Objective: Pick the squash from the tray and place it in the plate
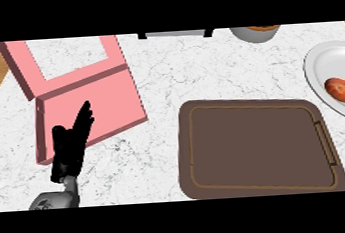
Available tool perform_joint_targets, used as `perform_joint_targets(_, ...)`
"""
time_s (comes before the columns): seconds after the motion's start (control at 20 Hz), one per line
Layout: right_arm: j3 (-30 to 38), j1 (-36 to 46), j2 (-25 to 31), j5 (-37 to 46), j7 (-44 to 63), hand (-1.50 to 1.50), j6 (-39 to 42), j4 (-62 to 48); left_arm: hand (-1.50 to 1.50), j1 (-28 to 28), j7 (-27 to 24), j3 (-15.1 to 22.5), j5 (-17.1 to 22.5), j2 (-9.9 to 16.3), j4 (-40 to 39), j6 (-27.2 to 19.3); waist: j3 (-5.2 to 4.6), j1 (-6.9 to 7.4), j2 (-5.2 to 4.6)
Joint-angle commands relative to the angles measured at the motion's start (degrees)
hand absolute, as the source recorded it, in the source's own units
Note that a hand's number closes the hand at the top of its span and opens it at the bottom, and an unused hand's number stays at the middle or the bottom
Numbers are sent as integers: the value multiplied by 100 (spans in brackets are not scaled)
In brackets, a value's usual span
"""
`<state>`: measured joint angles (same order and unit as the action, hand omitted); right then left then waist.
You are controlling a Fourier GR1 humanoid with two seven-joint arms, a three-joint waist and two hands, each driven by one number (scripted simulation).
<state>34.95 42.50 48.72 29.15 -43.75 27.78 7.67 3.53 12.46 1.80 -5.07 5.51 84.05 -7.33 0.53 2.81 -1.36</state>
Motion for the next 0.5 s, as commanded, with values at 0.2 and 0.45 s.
perform_joint_targets(0.2,-62,-220,111,-13,-397,-150,382,103,0,0,100,54,0,-71,185,-28,4,88,-10)
perform_joint_targets(0.45,-107,-388,-120,-16,-560,-150,68,135,0,22,74,94,-10,-46,108,61,4,63,-20)
